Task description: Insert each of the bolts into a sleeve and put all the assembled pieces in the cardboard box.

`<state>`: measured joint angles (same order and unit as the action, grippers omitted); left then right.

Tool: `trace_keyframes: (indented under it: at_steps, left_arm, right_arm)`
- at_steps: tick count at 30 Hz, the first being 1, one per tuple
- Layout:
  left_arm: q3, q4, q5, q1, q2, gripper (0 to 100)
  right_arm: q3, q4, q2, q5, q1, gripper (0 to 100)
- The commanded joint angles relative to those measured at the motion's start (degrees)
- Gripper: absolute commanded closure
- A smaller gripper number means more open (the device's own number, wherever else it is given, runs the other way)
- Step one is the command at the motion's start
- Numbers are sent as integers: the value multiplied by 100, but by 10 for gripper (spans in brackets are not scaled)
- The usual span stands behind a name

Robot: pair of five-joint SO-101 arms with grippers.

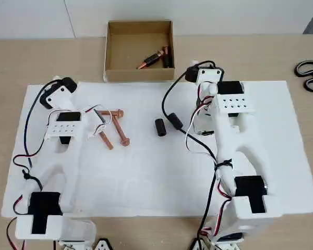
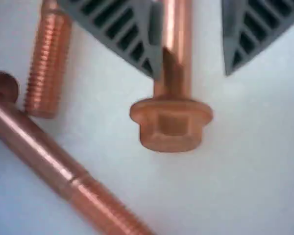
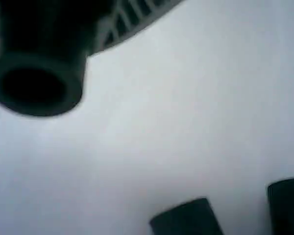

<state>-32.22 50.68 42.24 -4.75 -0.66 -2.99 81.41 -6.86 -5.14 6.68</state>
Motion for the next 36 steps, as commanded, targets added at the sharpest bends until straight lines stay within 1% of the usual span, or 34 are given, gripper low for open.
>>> trace_keyframes:
  at_steps: [1, 7, 11, 13, 18, 21, 25, 28, 31, 36]
  left_arm:
    - [13, -105, 44, 9, -26, 925]
    - [13, -105, 44, 26, -18, 919]
    - [-57, -105, 44, 44, -18, 846]
    - [-101, -105, 44, 44, -26, 825]
    - [-136, -141, 44, 35, -26, 823]
    - [-207, -316, 44, 18, -26, 823]
    - [-558, -756, 44, 26, -18, 823]
    - [-673, -853, 44, 18, -18, 823]
    - [-673, -862, 44, 18, -18, 832]
    - [-673, -870, 26, 26, -18, 932]
  right_arm:
    - [26, -48, 286, -53, 4, 995]
    - [26, -40, 286, -53, 4, 995]
    - [26, -40, 277, -53, 4, 995]
    - [26, -40, 277, -53, 4, 995]
    - [26, -40, 277, -53, 4, 995]
    - [26, -40, 277, -53, 4, 995]
    - [26, -31, 277, -53, 4, 995]
    - [26, -31, 277, -53, 4, 995]
    - [26, -31, 277, -53, 4, 995]
    - [26, -31, 286, -44, 4, 995]
